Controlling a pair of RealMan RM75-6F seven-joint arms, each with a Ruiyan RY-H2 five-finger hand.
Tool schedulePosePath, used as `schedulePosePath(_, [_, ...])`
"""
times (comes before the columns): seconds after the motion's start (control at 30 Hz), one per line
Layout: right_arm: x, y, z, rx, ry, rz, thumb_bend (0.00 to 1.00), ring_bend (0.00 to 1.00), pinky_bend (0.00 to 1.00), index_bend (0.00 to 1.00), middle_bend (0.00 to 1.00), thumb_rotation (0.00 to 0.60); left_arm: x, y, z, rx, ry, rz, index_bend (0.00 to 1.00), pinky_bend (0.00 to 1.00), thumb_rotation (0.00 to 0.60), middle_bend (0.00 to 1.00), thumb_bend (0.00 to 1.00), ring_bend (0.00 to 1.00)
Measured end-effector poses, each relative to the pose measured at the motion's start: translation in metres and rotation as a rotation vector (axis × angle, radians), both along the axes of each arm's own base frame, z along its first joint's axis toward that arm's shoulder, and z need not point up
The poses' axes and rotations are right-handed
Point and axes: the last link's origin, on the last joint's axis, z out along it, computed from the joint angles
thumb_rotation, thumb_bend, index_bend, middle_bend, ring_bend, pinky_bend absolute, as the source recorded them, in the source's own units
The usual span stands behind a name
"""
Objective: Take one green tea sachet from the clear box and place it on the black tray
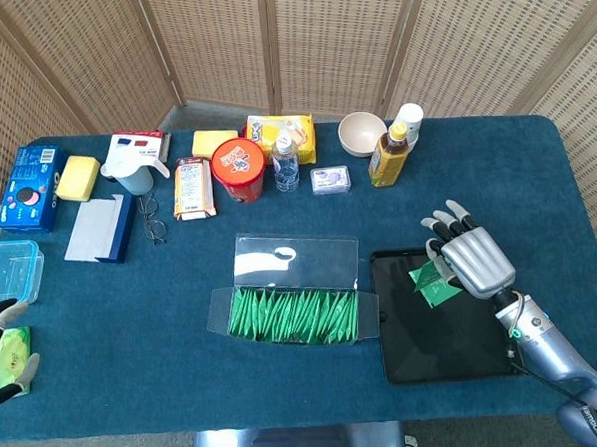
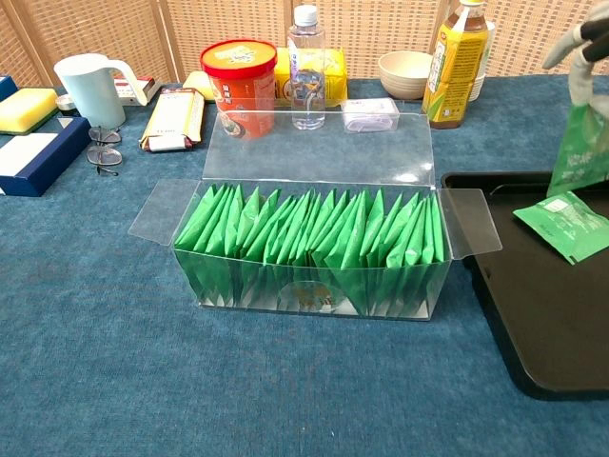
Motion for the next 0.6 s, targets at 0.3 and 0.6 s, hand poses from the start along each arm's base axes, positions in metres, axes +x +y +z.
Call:
schedulePosePath(0.3, [-0.008, 0.004, -0.002, 0.017, 0.001, -0.018, 0.67, 0.09, 0.03, 0.32, 0.15, 0.600, 0.001, -0.002, 0.000, 0.001, -0.001, 0.000, 0.19, 0.25, 0.600, 0.18, 0.30, 0.13])
schedulePosePath(0.6, [0.000, 0.011, 0.007, -0.008, -0.080, -0.011, 0.67, 0.06, 0.03, 0.27, 0.12, 0.600, 0.000, -0.003, -0.001, -0.002, -0.004, 0.004, 0.19, 0.25, 0.600, 0.18, 0.30, 0.13])
